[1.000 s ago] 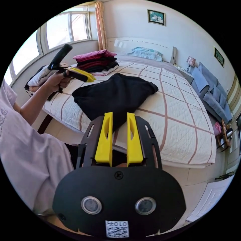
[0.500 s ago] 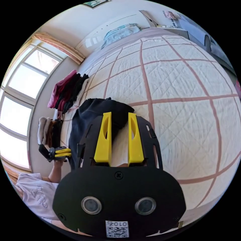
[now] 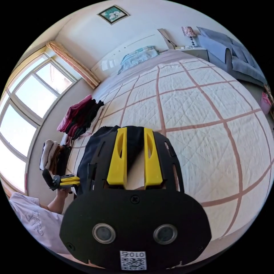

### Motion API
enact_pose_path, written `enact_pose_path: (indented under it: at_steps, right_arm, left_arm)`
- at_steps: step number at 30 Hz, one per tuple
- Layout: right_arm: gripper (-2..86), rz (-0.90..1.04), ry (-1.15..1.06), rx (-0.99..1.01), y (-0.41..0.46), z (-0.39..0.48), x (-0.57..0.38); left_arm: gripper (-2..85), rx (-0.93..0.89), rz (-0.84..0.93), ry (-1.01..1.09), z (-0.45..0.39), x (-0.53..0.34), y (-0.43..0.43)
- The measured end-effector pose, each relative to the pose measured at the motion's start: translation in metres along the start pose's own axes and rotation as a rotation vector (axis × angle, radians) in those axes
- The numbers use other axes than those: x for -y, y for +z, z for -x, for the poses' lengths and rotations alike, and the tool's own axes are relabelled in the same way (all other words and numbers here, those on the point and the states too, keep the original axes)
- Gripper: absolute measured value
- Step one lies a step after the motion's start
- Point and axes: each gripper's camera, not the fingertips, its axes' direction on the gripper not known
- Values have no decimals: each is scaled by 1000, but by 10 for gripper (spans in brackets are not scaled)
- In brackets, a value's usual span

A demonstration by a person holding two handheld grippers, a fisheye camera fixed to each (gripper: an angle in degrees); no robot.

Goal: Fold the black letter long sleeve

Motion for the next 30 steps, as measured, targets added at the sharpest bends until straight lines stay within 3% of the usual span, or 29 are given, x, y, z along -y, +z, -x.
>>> enact_pose_path:
  at_steps: [6, 13, 17, 19, 24, 30]
  right_arm:
    - [125, 108, -134, 27, -38, 46, -97]
    - [125, 207, -23, 159, -13, 47, -188]
    - [126, 170, 47, 265, -11, 33, -195]
    - [131, 203, 58, 309, -10, 26, -195]
    - [129, 203, 117, 352, -2, 12, -200]
    - [102, 206, 146, 430, 5, 9, -197]
  left_arm:
    - [46, 8, -16, -5, 18, -3, 0]
    - [72, -115, -81, -94, 60, -11, -17]
    - [103, -248, -182, -191, 79, -36, -48]
    - [120, -280, -152, -213, 80, -46, -54]
    - [143, -608, -125, -341, 88, -77, -36]
    - [169, -773, -43, -390, 103, -64, -5]
